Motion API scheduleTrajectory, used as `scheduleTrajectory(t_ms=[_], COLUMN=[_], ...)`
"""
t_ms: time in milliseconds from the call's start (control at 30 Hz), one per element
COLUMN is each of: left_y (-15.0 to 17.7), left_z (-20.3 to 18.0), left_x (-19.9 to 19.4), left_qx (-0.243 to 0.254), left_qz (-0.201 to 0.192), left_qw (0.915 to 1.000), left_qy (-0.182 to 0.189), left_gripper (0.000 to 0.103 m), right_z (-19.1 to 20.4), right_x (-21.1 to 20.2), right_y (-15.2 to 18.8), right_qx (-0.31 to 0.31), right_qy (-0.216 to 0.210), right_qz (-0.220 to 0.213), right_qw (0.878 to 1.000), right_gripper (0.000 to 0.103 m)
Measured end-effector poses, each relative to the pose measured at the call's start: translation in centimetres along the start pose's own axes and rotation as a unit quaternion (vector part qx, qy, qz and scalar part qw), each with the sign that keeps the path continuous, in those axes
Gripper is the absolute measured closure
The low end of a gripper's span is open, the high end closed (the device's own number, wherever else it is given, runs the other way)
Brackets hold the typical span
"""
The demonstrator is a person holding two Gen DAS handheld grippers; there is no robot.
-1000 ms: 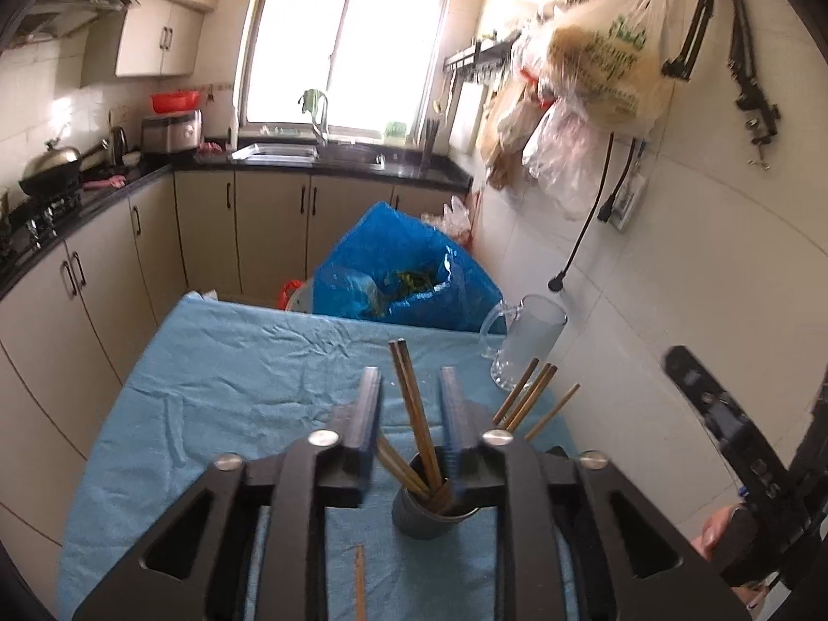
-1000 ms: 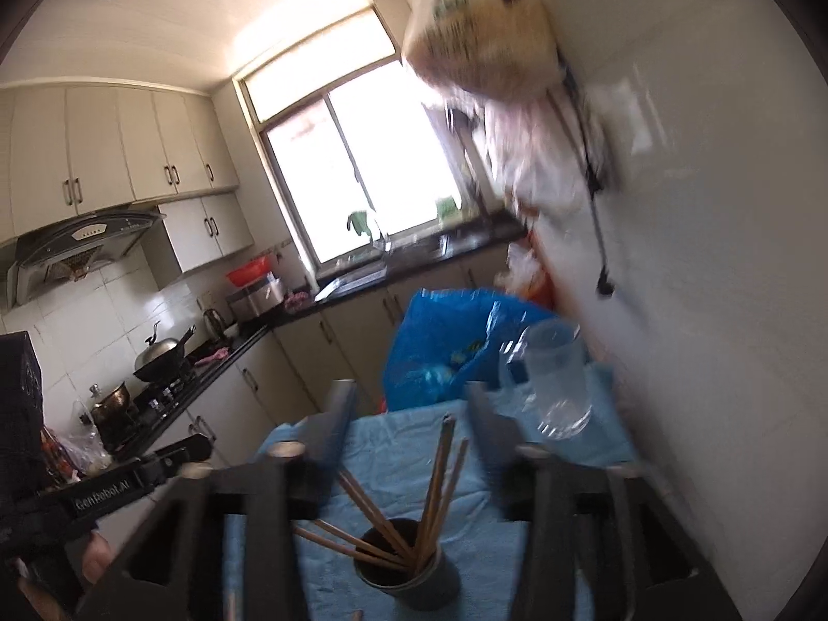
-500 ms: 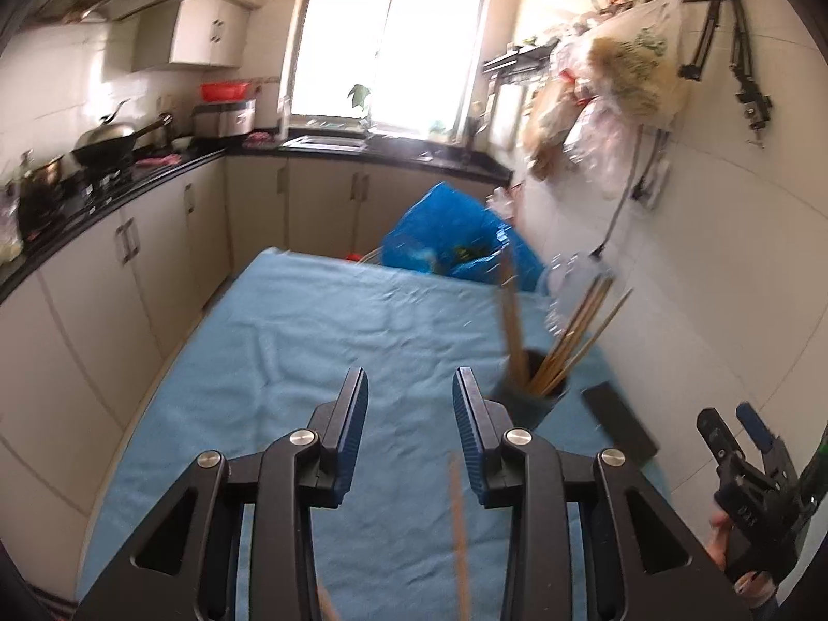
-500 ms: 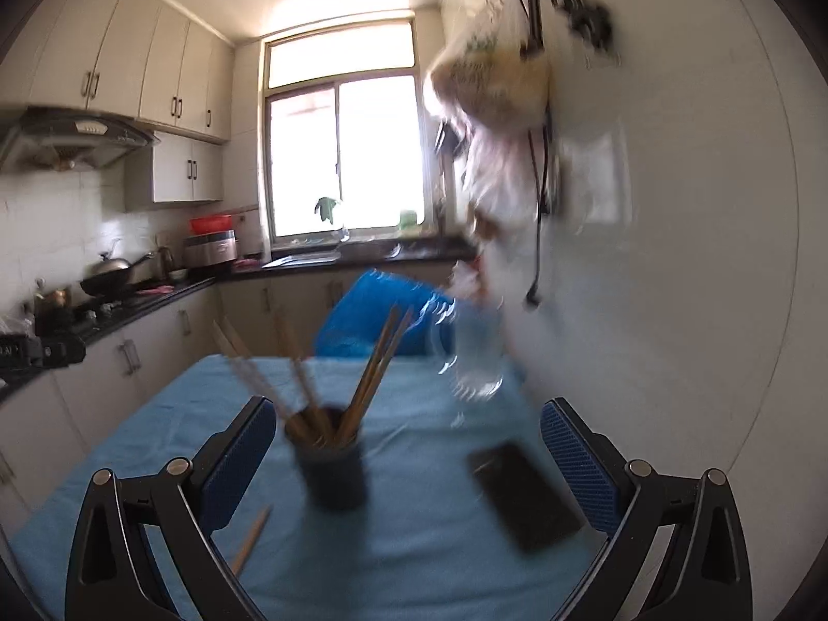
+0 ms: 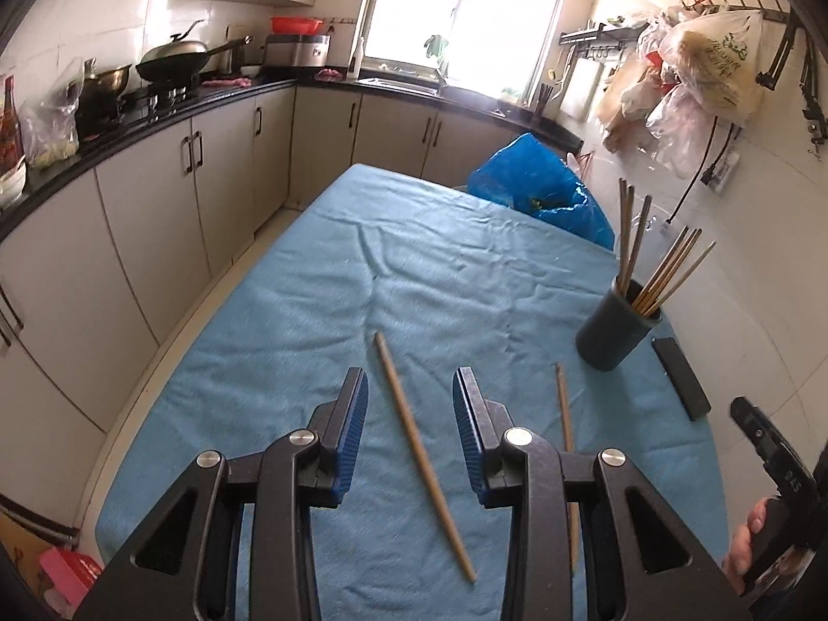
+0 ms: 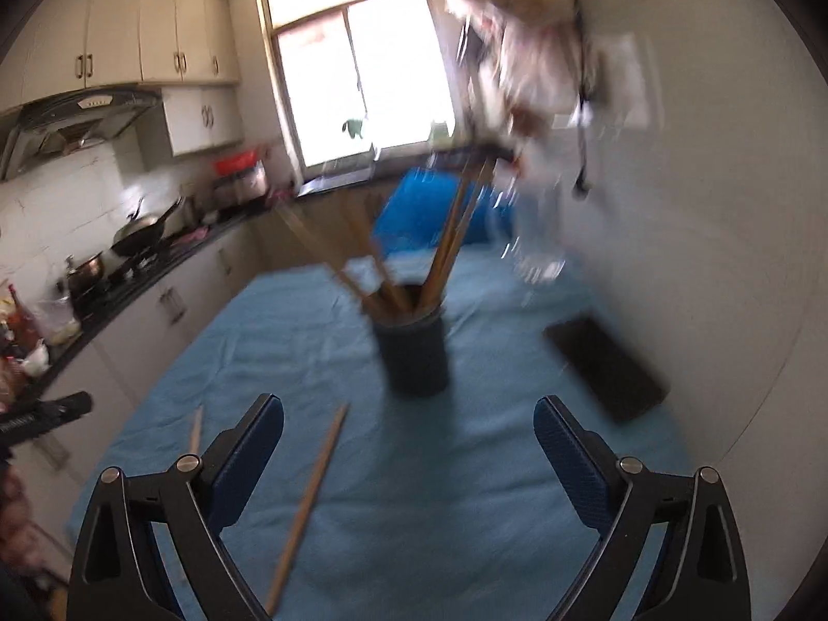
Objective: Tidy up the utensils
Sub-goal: 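Open both grippers and release the chopsticks into the black cup, then close the right gripper on a chopstick while the left gripper grasps the last one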
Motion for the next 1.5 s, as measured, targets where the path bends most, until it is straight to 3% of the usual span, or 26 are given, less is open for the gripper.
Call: scheduleTrajectory(t_ms=[100, 167, 300, 333, 433, 667, 833, 933, 1000, 1100, 1133, 1300, 1500], left_y=[0.7, 1.0, 1.6, 1.7, 2.0, 2.3, 2.4, 2.4, 2.4, 2.3, 2.3, 1.8, 0.7], left_z=[0.7, 1.3, 2.7, 3.0, 4.0, 5.9, 7.0, 7.7, 7.9, 7.9, 7.8, 7.0, 5.1], left_x=[0.4, 0.8, 1.8, 2.1, 3.2, 4.6, 4.8, 5.0, 5.1, 5.3, 5.4, 6.7, 10.8], left_qx=[-0.005, -0.009, -0.021, -0.023, -0.032, -0.044, -0.05, -0.057, -0.06, -0.062, -0.061, -0.07, -0.096], left_qz=[0.013, 0.02, 0.035, 0.039, 0.053, 0.071, 0.074, 0.076, 0.079, 0.083, 0.085, 0.111, 0.171], left_qw=[0.9999, 0.9997, 0.9992, 0.9989, 0.998, 0.9964, 0.9958, 0.9952, 0.9948, 0.9943, 0.9941, 0.9913, 0.9801], left_qy=[0.001, 0.0, -0.004, -0.005, -0.008, -0.015, -0.019, -0.023, -0.024, -0.026, -0.025, -0.008, 0.028], left_gripper=[0.07, 0.07, 0.069, 0.069, 0.069, 0.069, 0.069, 0.069, 0.069, 0.069, 0.069, 0.069, 0.069], right_z=[1.3, 1.7, 3.1, 3.6, 5.0, 7.4, 8.6, 8.9, 9.1, 9.6, 9.8, 10.4, 10.4], right_x=[2.3, 3.5, 6.1, 6.8, 8.8, 14.9, 18.0, 19.1, 19.7, 19.8, 19.7, 18.6, 14.5], right_y=[1.5, 2.3, 3.9, 4.3, 4.6, 3.8, 3.8, 4.3, 4.7, 4.9, 5.0, 5.1, 3.3], right_qx=[0.001, 0.016, 0.02, 0.018, 0.015, 0.015, -0.005, -0.013, -0.025, -0.048, -0.057, -0.057, -0.046], right_qy=[-0.032, -0.049, -0.054, -0.052, -0.058, -0.024, -0.001, 0.006, 0.014, 0.019, 0.018, -0.01, -0.052], right_qz=[0.093, 0.132, 0.2, 0.213, 0.241, 0.271, 0.285, 0.296, 0.303, 0.298, 0.296, 0.285, 0.234], right_qw=[0.995, 0.99, 0.978, 0.975, 0.969, 0.962, 0.959, 0.955, 0.953, 0.953, 0.953, 0.957, 0.97], right_gripper=[0.005, 0.008, 0.027, 0.037, 0.043, 0.058, 0.061, 0.075, 0.079, 0.082, 0.095, 0.095, 0.095])
Point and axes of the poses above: each gripper's, at about its wrist camera, not at the fingertips, and x roughly the way its jaws point, z to its left, y to its underside, the point moved 8 cm from there along x, roughly the way its jaws point, and after that the axes turned 7 degrees about y, right-handed, at the moved point
